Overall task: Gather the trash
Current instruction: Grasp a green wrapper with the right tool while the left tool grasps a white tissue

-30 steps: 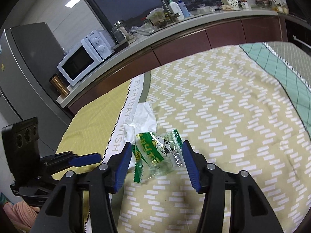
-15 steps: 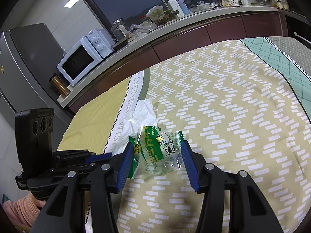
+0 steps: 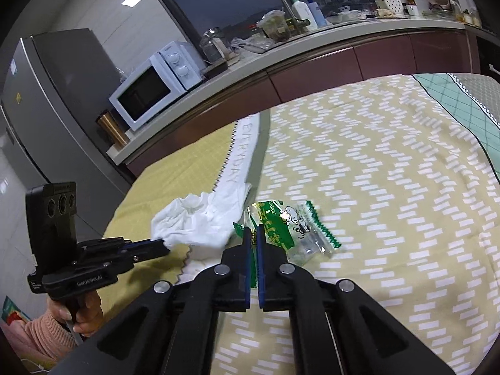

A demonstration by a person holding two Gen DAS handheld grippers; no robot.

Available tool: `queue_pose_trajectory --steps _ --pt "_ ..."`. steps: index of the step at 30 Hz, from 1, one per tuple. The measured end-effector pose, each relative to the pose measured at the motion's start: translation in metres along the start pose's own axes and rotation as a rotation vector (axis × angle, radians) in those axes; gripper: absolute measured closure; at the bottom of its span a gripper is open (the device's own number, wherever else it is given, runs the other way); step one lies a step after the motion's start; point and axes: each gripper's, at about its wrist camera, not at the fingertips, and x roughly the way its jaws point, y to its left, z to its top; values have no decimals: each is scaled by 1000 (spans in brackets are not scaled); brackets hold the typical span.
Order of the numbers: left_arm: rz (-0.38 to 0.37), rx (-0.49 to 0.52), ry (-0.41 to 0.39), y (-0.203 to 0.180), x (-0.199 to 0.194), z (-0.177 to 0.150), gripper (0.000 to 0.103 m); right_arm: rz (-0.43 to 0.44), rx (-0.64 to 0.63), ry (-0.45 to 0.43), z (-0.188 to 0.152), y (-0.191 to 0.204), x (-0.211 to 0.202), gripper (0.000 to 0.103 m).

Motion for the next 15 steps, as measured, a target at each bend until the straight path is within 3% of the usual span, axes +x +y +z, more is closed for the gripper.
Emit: queue_pose_trajectory --steps 15 --pt "141 -123 -98 65 -102 -61 98 228 -136 59 3 87 35 101"
